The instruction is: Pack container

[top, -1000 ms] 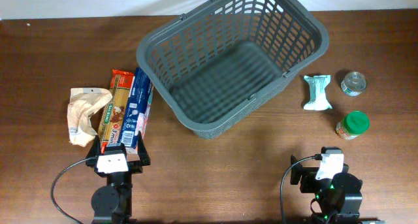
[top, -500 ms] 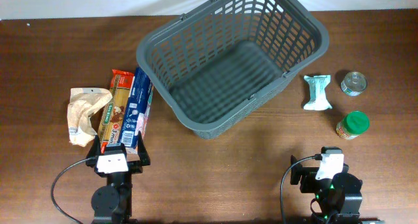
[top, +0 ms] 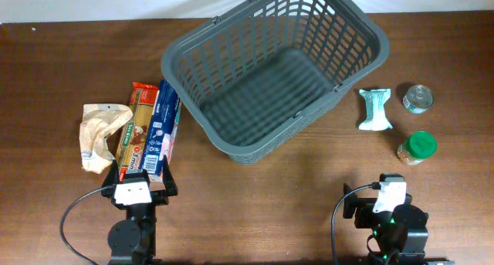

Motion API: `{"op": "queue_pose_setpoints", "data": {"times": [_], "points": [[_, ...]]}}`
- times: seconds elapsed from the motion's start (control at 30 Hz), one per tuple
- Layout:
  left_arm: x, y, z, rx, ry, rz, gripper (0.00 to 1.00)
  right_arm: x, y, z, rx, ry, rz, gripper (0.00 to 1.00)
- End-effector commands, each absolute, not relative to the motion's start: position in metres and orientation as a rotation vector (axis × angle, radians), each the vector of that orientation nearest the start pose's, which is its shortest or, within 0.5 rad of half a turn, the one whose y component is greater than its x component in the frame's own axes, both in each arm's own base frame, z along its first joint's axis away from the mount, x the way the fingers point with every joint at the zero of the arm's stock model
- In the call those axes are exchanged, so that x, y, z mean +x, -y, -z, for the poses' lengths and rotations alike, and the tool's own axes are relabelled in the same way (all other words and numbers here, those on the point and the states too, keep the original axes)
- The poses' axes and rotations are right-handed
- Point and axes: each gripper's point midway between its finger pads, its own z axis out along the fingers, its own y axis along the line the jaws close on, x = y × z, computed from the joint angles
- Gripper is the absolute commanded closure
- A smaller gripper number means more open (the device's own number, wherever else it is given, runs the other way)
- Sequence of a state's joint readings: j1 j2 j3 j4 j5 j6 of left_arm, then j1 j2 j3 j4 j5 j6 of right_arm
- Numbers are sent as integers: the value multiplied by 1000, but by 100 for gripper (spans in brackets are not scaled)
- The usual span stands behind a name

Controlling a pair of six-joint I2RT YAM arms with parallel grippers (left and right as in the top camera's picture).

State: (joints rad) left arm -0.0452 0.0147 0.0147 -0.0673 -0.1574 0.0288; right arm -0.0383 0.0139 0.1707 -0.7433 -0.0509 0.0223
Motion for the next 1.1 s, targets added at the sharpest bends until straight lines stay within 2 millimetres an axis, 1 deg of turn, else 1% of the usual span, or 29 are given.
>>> {"op": "queue_pose_setpoints", "data": {"times": [0.0, 0.17, 0.2, 0.23, 0.27, 1.07], "points": [[245, -16, -159, -66, -1640, -112, 1, 193, -2, -77, 35, -2155, -50, 1], [245, -16, -159, -66, -1640, -112, 1, 193, -1, -77, 40, -2155, -40, 1], [245, -16, -159, -66, -1640, -112, 1, 193, 3, -77, 54, -2155, -13, 1], [245, -16, -159, -66, -1640, -112, 1, 193, 15, -77, 94, -2153, 61, 1], [245, -16, -159, -66, -1640, -112, 1, 193, 18, -77, 103, -2152, 78, 1], [245, -16, -159, -66, -1640, -112, 1, 193, 18, -77, 102, -2152, 76, 1]]}}
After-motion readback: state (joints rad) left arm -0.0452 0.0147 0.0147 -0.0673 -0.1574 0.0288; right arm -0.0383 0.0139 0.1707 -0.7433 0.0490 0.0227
